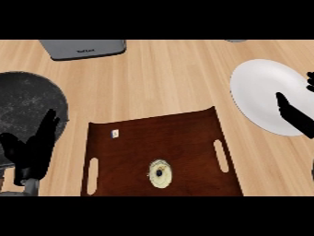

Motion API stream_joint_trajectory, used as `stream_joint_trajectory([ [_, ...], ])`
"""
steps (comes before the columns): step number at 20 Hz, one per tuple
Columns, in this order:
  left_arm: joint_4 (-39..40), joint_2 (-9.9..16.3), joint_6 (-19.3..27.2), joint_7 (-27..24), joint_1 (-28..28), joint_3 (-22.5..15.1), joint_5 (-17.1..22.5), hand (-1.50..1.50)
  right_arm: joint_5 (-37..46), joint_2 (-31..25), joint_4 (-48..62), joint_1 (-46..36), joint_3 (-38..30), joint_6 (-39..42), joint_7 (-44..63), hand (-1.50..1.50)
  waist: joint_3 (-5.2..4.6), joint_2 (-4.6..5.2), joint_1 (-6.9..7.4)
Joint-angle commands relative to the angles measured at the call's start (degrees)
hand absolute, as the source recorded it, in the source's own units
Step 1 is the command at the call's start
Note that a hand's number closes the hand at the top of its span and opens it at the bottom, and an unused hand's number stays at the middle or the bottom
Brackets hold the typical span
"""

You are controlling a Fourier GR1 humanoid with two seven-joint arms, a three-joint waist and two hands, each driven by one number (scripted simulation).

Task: Pick the cupcake from the tray and place it in the plate

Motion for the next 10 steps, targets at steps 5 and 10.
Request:
stream_joint_trajectory([
  [5,-1.67,-1.62,-2.52,3.66,3.58,-5.37,-0.29,0.00,15.00,9.25,-22.15,22.04,10.23,-11.85,3.70,-1.50,-0.34,0.61,3.22],
  [10,-1.78,-2.47,-2.51,3.50,2.52,-6.24,-1.11,0.00,25.18,6.36,-26.69,33.44,19.42,-3.59,13.33,-1.50,-0.52,1.47,4.87],
])
